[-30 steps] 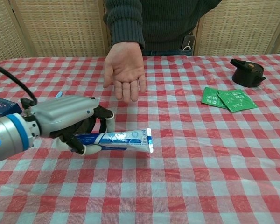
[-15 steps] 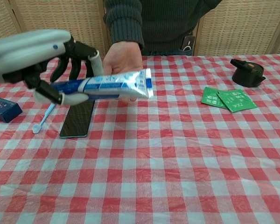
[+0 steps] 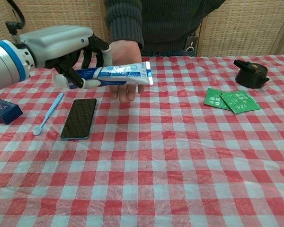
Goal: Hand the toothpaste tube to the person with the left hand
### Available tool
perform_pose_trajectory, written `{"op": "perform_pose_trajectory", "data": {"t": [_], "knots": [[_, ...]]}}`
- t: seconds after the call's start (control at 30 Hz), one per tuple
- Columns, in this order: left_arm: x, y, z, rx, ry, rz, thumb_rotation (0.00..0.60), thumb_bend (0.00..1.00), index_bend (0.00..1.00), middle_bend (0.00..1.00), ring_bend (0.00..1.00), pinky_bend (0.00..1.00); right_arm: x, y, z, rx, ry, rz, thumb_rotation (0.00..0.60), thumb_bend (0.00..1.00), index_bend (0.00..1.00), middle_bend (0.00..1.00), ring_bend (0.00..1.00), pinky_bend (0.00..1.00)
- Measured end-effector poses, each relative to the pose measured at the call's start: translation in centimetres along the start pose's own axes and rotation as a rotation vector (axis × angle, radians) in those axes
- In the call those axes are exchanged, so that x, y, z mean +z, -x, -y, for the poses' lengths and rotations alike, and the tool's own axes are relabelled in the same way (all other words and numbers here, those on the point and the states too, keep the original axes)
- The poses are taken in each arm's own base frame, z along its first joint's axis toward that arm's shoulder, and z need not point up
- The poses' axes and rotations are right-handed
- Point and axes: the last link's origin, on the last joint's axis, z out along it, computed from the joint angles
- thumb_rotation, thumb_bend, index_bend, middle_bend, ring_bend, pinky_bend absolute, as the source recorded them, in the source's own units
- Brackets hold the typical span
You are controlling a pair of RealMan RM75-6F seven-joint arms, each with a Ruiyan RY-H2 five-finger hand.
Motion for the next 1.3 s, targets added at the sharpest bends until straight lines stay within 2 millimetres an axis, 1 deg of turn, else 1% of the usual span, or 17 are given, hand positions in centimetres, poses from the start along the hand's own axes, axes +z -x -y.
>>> {"op": "perform_pose_trajectory", "data": {"t": [0.17, 0.4, 0.47, 0.5, 0.53, 0.57, 0.6, 0.63, 0.67, 0.7, 0.77, 0.83, 0.93, 1.13, 1.23, 1.3], "knots": [[1.3, 1.3, -0.3, -0.006, -0.027, 0.005, 0.6, 0.38, 0.63, 0.5, 0.56, 0.68, 0.1, -0.1, -0.2, 0.005, 0.003, 0.001, 0.6, 0.0, 0.09, 0.0, 0.0, 0.0], [1.9, 1.5, -0.5, -0.031, -0.039, -0.037, 0.6, 0.36, 0.58, 0.46, 0.55, 0.68, 0.1, -0.1, -0.2, 0.006, 0.001, 0.004, 0.6, 0.0, 0.09, 0.0, 0.0, 0.0], [2.1, 1.5, -0.6, -0.037, -0.038, -0.048, 0.6, 0.34, 0.54, 0.42, 0.52, 0.66, 0.1, -0.1, -0.2, 0.005, 0.0, 0.004, 0.6, 0.0, 0.09, 0.0, 0.0, 0.0], [2.1, 1.5, -0.6, -0.039, -0.038, -0.05, 0.6, 0.32, 0.48, 0.36, 0.46, 0.64, 0.1, -0.1, -0.1, 0.005, -0.001, 0.004, 0.6, 0.0, 0.09, 0.0, 0.0, 0.0], [2.1, 1.5, -0.6, -0.042, -0.038, -0.05, 0.6, 0.3, 0.42, 0.3, 0.41, 0.61, 0.1, -0.1, -0.1, 0.005, -0.001, 0.005, 0.6, 0.0, 0.09, 0.0, 0.0, 0.0], [2.1, 1.5, -0.7, -0.047, -0.037, -0.048, 0.6, 0.25, 0.3, 0.19, 0.3, 0.53, 0.0, -0.1, -0.1, 0.004, -0.001, 0.005, 0.6, 0.0, 0.09, 0.0, 0.0, 0.0], [2.1, 1.6, -0.7, -0.051, -0.036, -0.045, 0.6, 0.18, 0.16, 0.09, 0.17, 0.42, 0.0, -0.1, -0.1, 0.004, -0.001, 0.004, 0.6, 0.0, 0.09, 0.0, 0.0, 0.0], [2.1, 1.6, -0.8, -0.057, -0.033, -0.042, 0.6, 0.12, 0.09, 0.04, 0.1, 0.34, 0.0, -0.1, -0.1, 0.004, -0.001, 0.004, 0.6, 0.0, 0.09, 0.0, 0.0, 0.0], [2.1, 1.6, -0.9, -0.068, -0.03, -0.037, 0.6, 0.06, 0.02, 0.0, 0.03, 0.2, 0.0, -0.1, -0.1, 0.005, -0.001, 0.003, 0.6, 0.0, 0.09, 0.0, 0.0, 0.0], [2.1, 1.6, -0.9, -0.079, -0.027, -0.034, 0.6, 0.02, 0.0, 0.0, 0.0, 0.09, 0.0, -0.1, -0.1, 0.005, 0.0, 0.002, 0.6, 0.0, 0.09, 0.0, 0.0, 0.0], [1.9, 1.4, -1.0, -0.11, -0.019, -0.035, 0.6, 0.0, 0.0, 0.0, 0.0, 0.01, 0.0, -0.1, -0.1, 0.005, 0.001, 0.002, 0.6, 0.0, 0.09, 0.0, 0.0, 0.0], [1.8, 1.0, -1.2, -0.139, -0.009, -0.045, 0.6, 0.0, 0.0, 0.0, 0.0, 0.0, 0.0, -0.2, -0.2, 0.006, 0.0, 0.002, 0.6, 0.0, 0.09, 0.0, 0.0, 0.0], [1.5, -0.1, -1.5, -0.187, 0.015, -0.085, 0.6, 0.0, 0.0, 0.0, 0.0, 0.0, 0.0, -0.1, -0.1, 0.006, -0.001, 0.003, 0.6, 0.0, 0.09, 0.0, 0.0, 0.0], [0.5, -3.9, -1.7, -0.229, 0.063, -0.226, 0.6, 0.0, 0.0, 0.0, 0.0, 0.0, -0.1, -0.1, 0.0, 0.007, -0.004, 0.003, 0.6, 0.0, 0.09, 0.0, 0.0, 0.0], [-0.6, -5.8, -1.3, -0.231, 0.072, -0.279, 0.6, 0.0, 0.0, 0.0, 0.0, 0.0, -0.1, -0.1, 0.1, 0.009, -0.008, 0.004, 0.6, 0.0, 0.09, 0.0, 0.0, 0.0], [-1.6, -7.0, -0.5, -0.224, 0.066, -0.308, 0.6, 0.0, 0.0, 0.0, 0.0, 0.0, -0.2, -0.1, 0.1, 0.01, -0.01, 0.005, 0.6, 0.0, 0.09, 0.0, 0.0, 0.0]]}}
